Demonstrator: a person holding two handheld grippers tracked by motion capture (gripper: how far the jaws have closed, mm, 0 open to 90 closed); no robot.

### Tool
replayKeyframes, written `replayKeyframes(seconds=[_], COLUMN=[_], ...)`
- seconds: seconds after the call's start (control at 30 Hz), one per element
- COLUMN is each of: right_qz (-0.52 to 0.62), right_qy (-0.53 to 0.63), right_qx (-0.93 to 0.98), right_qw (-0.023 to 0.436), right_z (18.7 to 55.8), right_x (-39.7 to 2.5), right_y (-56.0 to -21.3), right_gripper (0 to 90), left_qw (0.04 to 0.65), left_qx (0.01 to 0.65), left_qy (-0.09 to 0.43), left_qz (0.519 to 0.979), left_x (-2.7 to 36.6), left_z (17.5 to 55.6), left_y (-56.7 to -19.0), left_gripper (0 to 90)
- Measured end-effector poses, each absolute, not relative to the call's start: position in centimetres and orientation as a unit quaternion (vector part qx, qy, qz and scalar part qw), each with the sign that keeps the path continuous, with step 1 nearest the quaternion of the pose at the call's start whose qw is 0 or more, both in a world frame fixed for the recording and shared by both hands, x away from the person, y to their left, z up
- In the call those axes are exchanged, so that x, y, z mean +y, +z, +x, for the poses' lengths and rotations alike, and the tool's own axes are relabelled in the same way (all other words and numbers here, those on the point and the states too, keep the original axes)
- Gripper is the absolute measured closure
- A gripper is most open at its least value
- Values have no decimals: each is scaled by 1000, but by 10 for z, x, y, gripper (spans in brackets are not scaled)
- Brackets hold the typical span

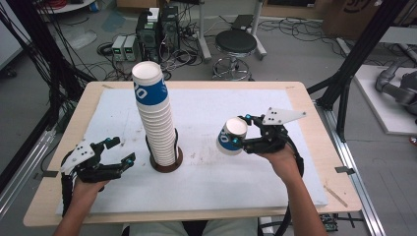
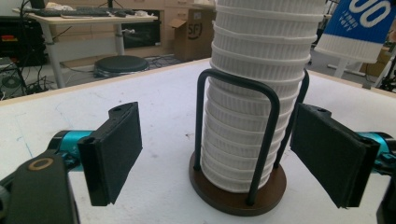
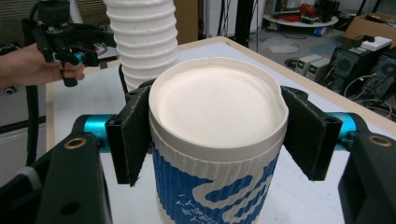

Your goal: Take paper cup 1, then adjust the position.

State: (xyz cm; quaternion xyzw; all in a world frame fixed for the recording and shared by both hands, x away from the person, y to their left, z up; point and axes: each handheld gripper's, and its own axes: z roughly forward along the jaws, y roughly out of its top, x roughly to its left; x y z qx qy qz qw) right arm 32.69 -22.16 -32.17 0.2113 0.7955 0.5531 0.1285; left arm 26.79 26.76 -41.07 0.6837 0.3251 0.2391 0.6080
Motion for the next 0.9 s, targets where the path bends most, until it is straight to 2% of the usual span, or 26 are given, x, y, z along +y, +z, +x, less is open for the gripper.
replayKeyframes(seconds=[0.4, 0.9], right_qz=[220, 228], right_qy=[554, 551], right_qx=[790, 790], right_qw=[146, 142], right_z=[320, 315], right_x=[-228, -239], right_y=[-335, -338], right_gripper=[307, 307], left_qw=[611, 612], left_qx=[320, 309], left_qy=[231, 221], left_qz=[686, 694], left_x=[264, 258], left_z=[266, 261], left_y=[-412, -411], left_gripper=[165, 166])
